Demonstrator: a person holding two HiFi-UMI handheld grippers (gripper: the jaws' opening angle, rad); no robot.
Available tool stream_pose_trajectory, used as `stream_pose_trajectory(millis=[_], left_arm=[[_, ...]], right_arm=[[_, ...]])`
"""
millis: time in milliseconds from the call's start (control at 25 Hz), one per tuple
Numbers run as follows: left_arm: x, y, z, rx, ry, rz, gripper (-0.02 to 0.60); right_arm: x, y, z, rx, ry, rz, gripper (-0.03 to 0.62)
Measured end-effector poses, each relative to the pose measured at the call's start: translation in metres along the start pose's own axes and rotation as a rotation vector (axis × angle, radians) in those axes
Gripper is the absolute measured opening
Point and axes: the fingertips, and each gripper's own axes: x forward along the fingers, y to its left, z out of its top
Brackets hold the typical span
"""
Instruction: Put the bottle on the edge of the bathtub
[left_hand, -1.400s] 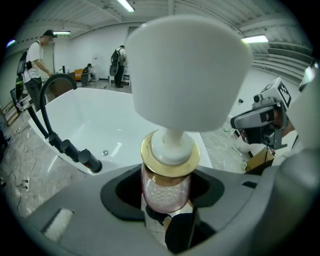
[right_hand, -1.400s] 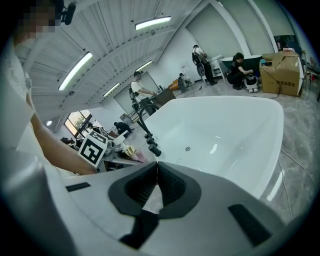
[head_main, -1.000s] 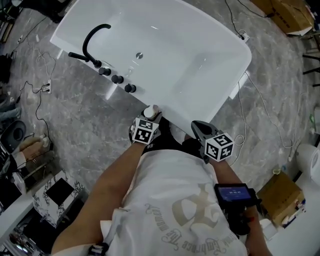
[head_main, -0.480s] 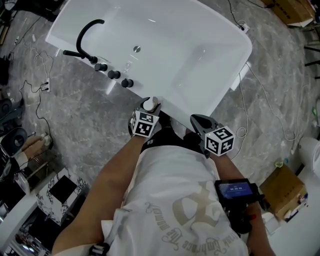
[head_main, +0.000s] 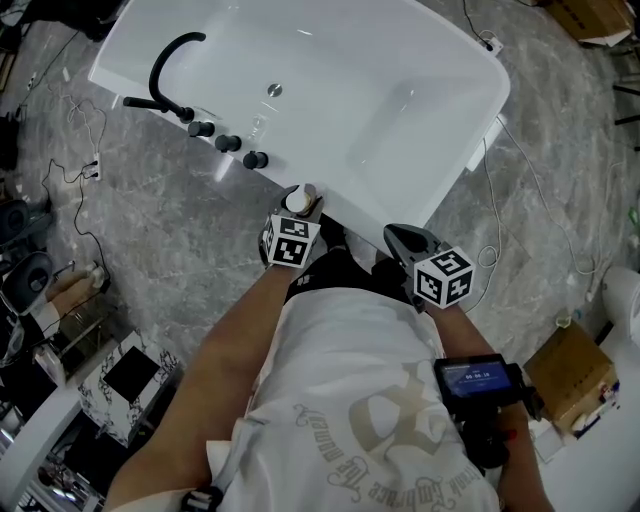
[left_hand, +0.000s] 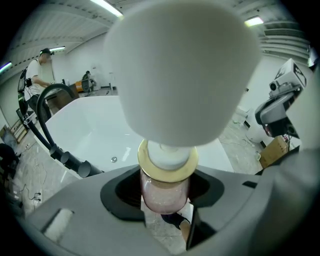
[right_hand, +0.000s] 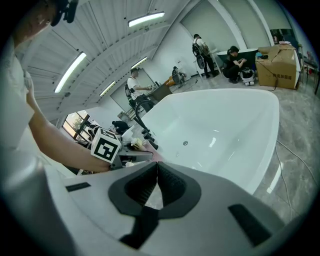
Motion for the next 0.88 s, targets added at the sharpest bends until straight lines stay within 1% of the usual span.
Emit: stream_pose_trajectory(millis=[280,440,880], left_arm=[[-0.001,-0.003,0.001,0.02,-0.001,-0.004,0.222],[-0.001,-0.007,-0.002,0.043,0.002,-0.022,0.225],[0.0,-0.009,-0.003,0.02,-0.001,-0.043,0.235]], right_arm=[[0.002,0.002,-0.001,0.003,0.004,0.007,0.006],[0.003,0.003,-0.003,0.003,0.01,0.01,0.006],[0.002,0.004,-0.01,0.009,0.024,0.01,0.006]])
